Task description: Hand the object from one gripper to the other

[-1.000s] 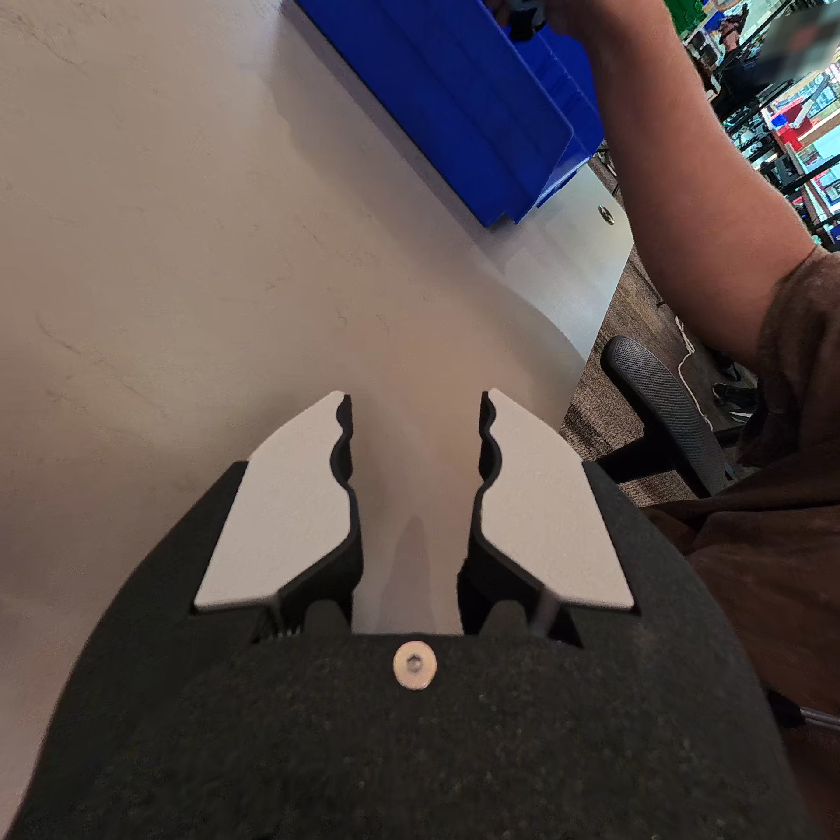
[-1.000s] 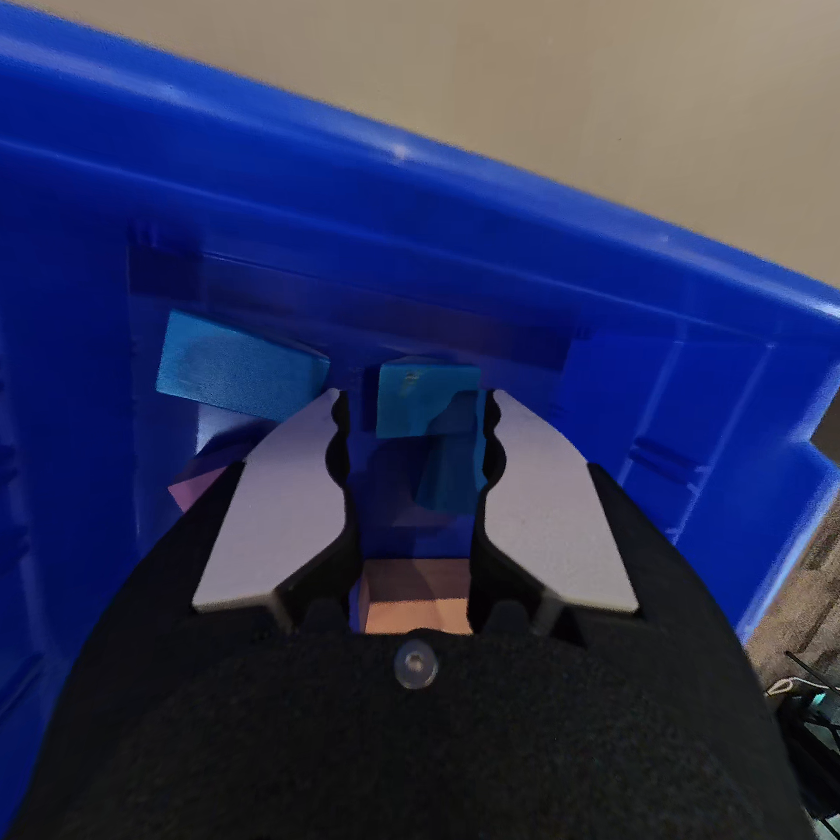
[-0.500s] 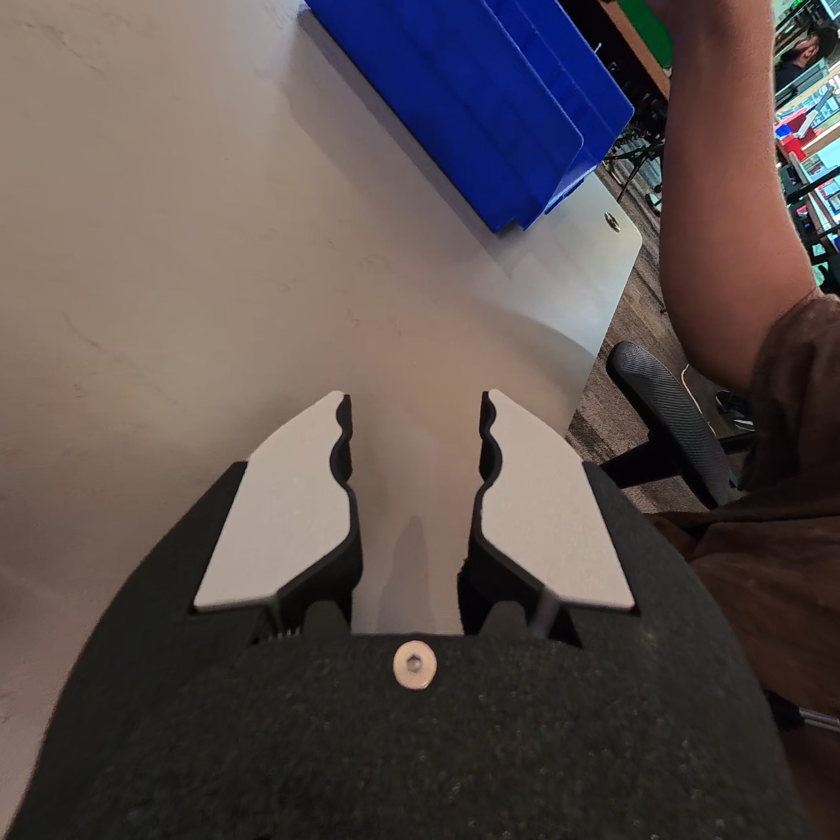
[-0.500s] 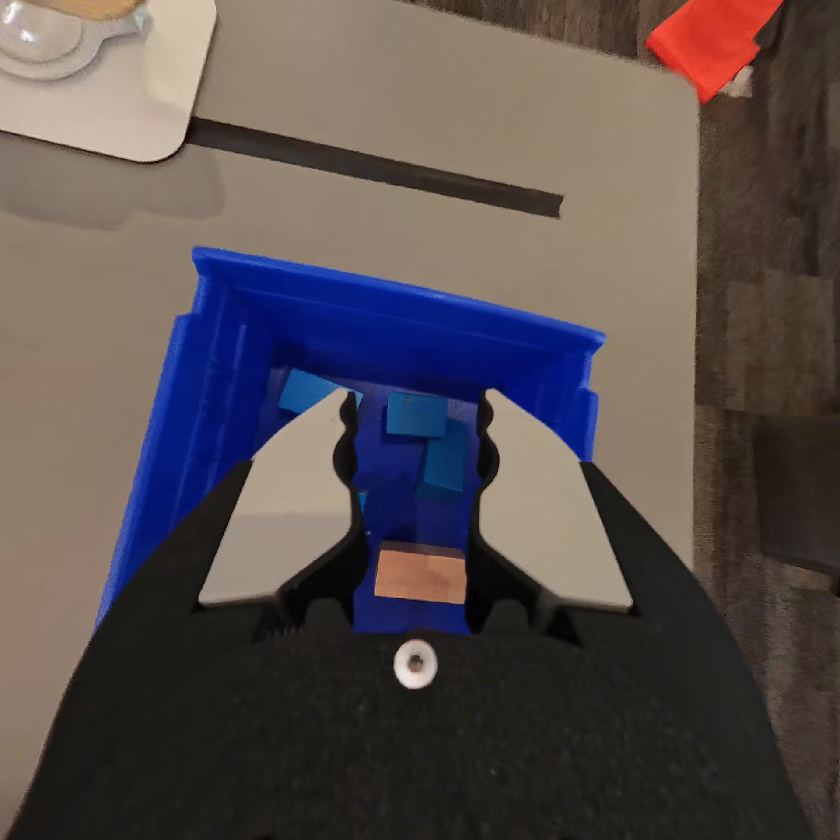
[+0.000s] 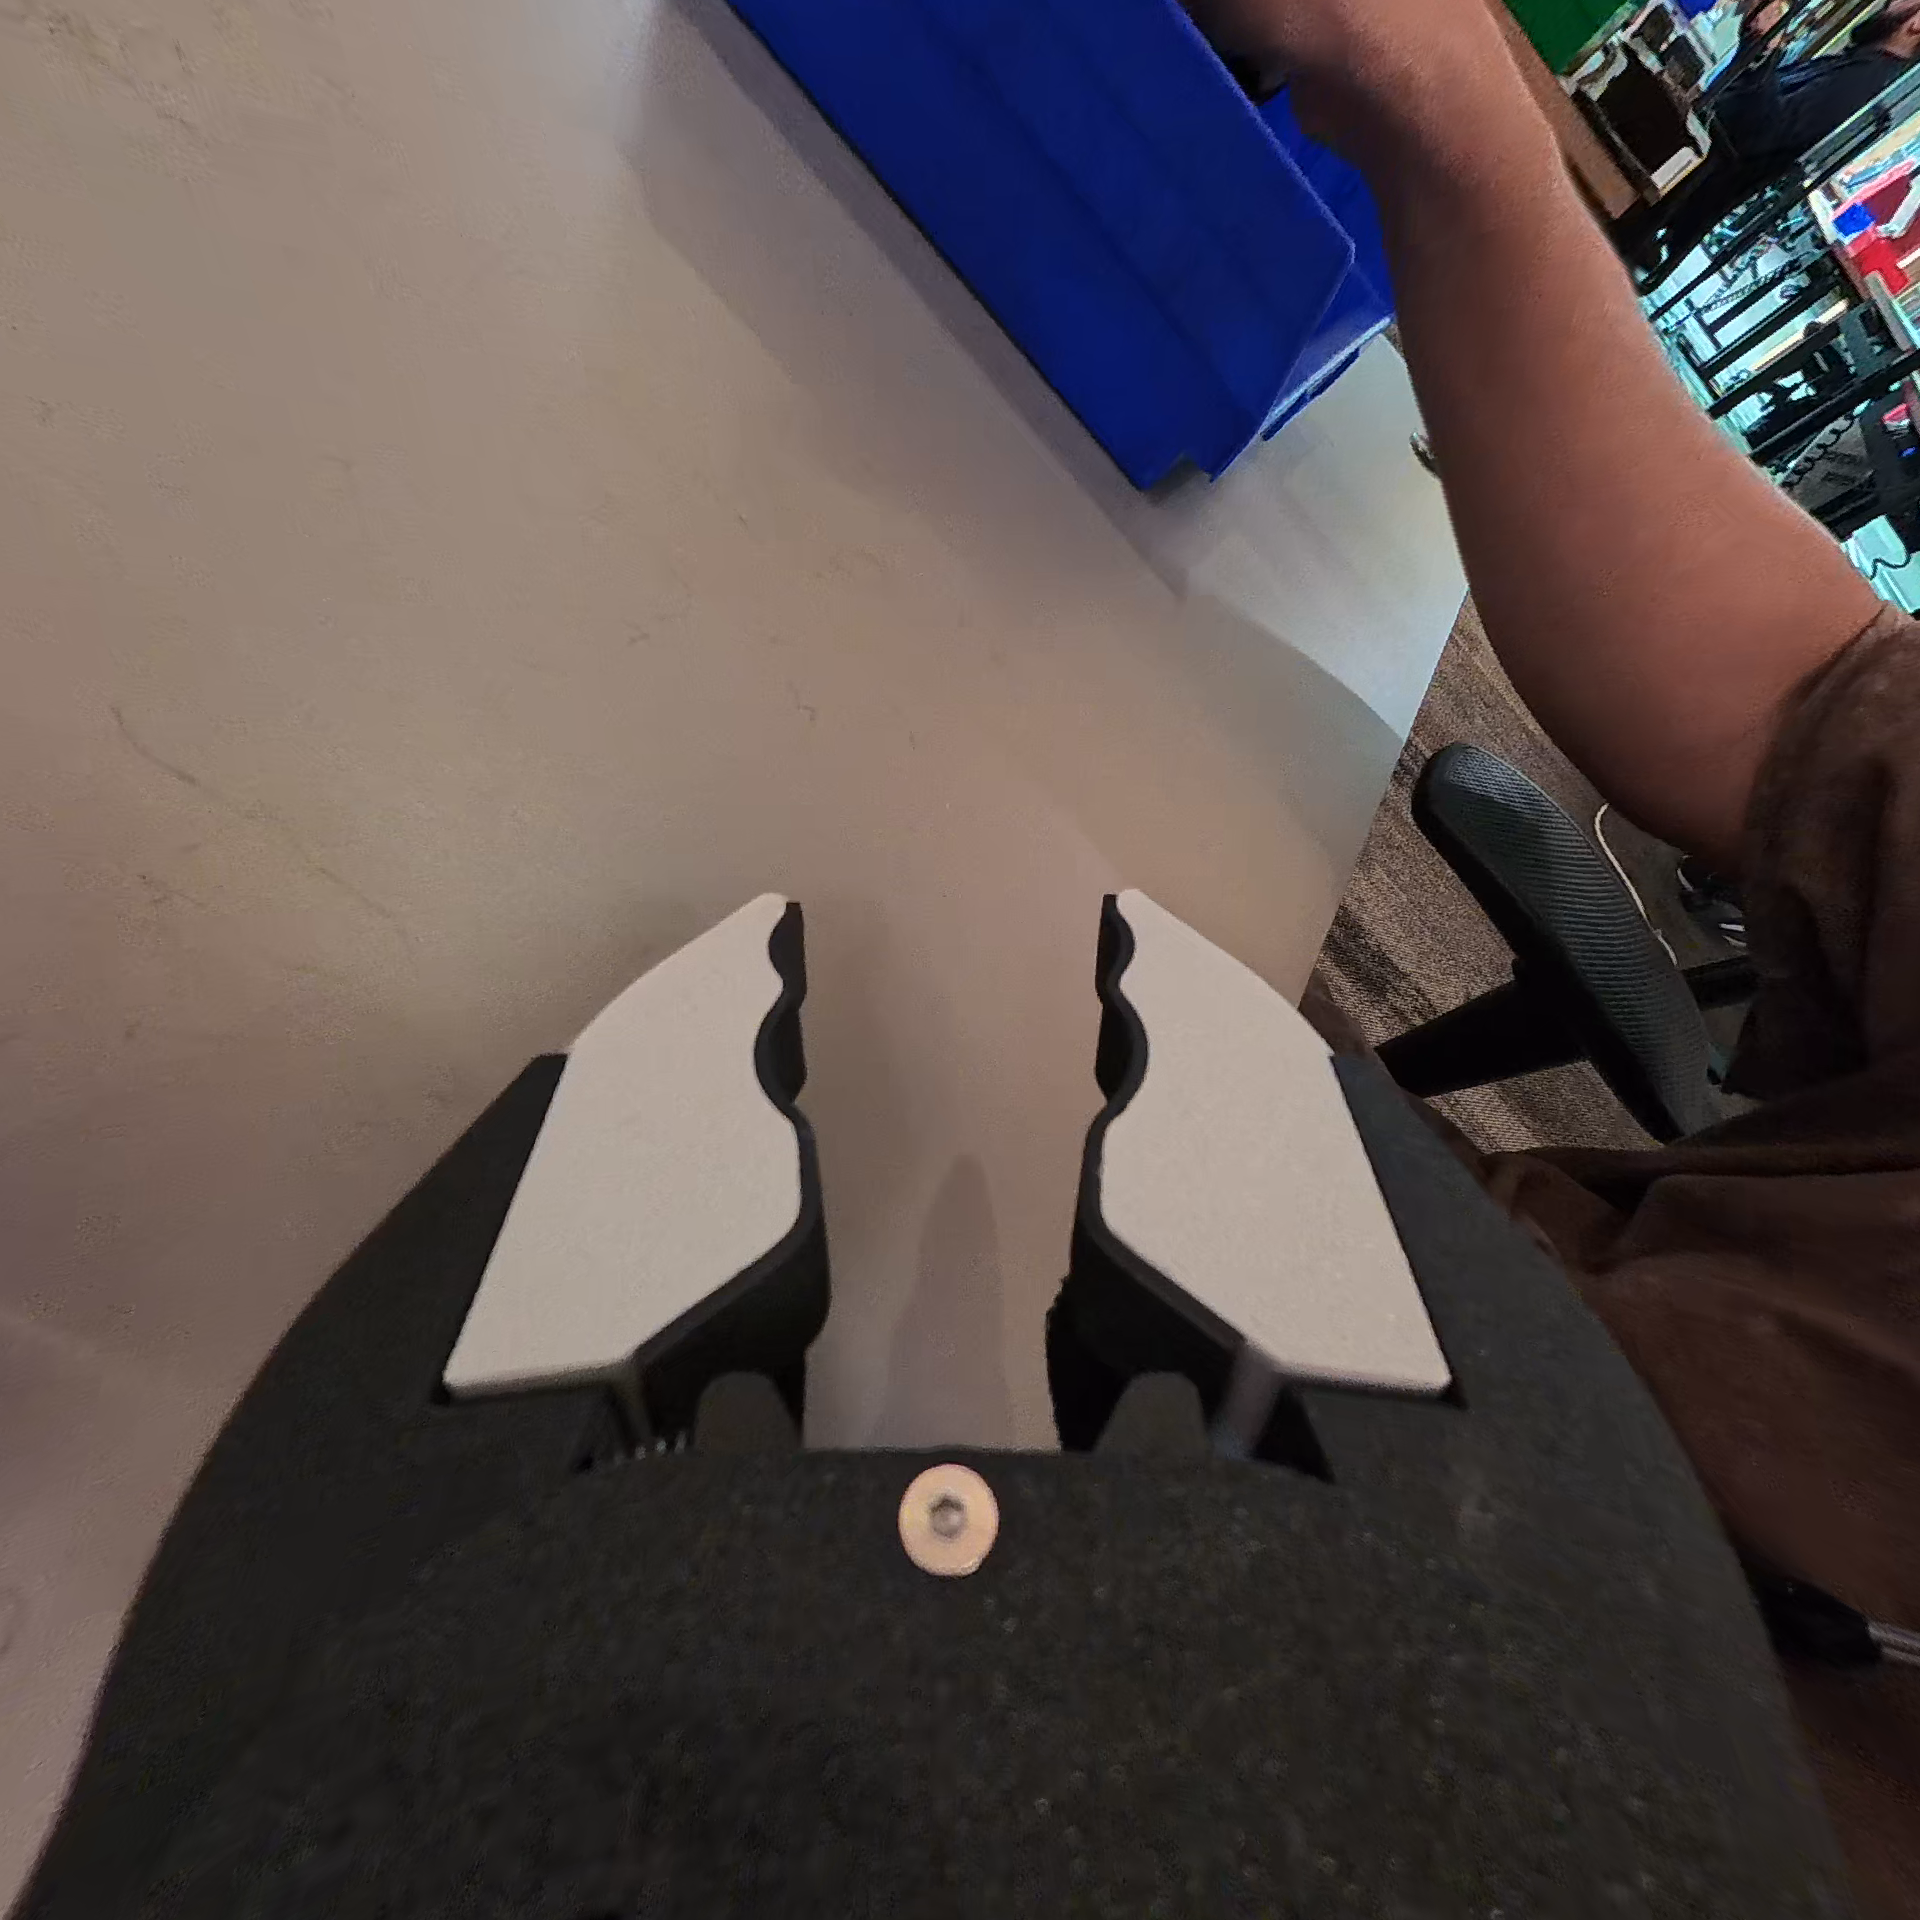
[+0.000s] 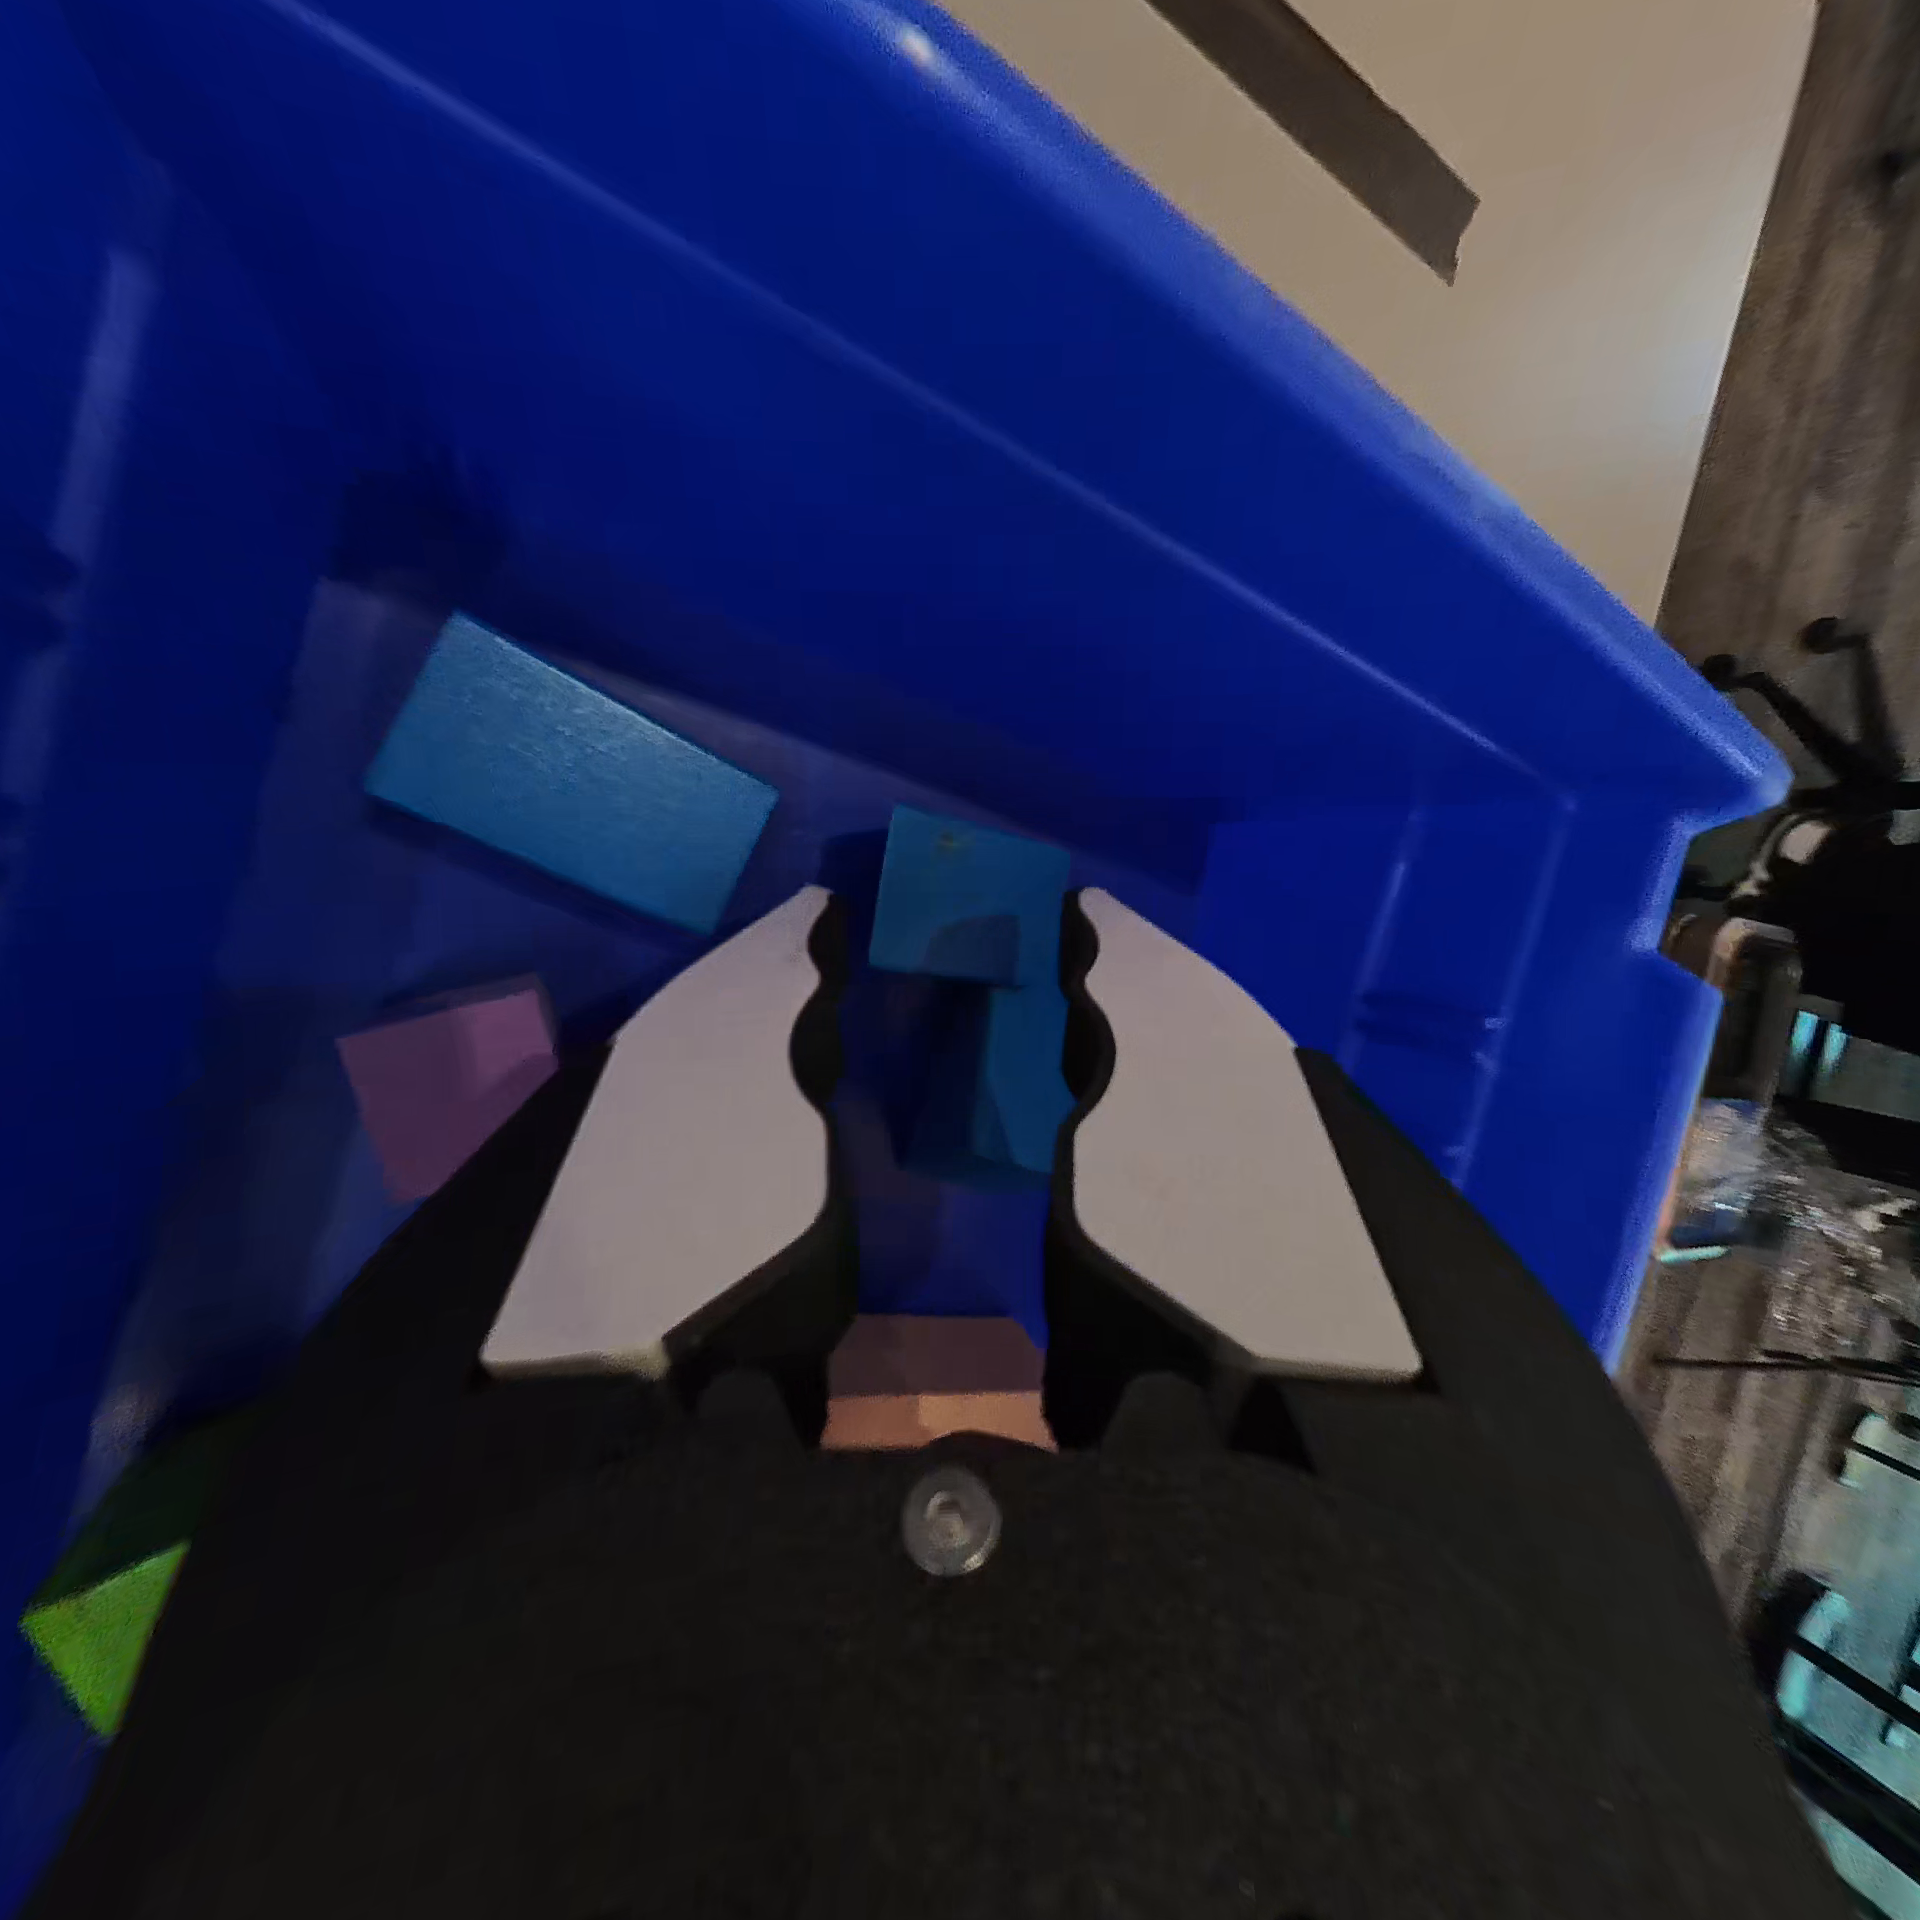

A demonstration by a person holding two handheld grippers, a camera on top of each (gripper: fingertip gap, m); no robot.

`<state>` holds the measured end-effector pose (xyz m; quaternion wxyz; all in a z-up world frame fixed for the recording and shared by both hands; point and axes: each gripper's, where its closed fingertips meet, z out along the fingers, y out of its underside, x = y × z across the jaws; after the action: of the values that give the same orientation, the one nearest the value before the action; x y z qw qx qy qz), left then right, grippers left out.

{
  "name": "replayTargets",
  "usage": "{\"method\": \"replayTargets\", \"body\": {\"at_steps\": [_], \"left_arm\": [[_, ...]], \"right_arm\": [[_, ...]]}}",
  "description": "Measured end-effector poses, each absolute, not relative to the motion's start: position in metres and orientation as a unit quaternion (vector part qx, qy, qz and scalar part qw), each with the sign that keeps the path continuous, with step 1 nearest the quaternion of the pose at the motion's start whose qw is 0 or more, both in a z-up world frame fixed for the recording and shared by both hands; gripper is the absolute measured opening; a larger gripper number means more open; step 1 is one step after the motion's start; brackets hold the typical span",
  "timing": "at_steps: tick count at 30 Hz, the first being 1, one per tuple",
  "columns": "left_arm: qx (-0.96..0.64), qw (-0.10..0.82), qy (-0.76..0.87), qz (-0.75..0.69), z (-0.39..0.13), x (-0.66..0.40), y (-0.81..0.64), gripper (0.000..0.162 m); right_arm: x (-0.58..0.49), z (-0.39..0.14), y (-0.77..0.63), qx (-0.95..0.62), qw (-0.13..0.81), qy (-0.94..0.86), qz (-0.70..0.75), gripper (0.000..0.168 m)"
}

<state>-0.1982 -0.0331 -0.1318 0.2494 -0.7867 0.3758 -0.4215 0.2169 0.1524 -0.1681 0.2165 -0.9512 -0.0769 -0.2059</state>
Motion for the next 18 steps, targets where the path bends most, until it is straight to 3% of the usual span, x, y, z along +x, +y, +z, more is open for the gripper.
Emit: {"method": "replayTargets", "body": {"at_steps": [4, 11, 18], "left_arm": [[-0.787, 0.253, 0.377, -0.418, -0.132, -0.199, -0.032, 0.054], [-0.789, 0.25, 0.372, -0.419, -0.133, -0.2, -0.031, 0.054], [-0.79, 0.247, 0.373, -0.419, -0.134, -0.199, -0.032, 0.054]], "right_arm": [[0.222, -0.177, 0.153, -0.949, 0.202, -0.086, -0.227, 0.015], [0.218, -0.171, 0.159, -0.95, 0.235, -0.067, -0.196, 0.013], [0.2, -0.173, 0.166, -0.962, 0.261, -0.029, -0.07, 0.013]]}}
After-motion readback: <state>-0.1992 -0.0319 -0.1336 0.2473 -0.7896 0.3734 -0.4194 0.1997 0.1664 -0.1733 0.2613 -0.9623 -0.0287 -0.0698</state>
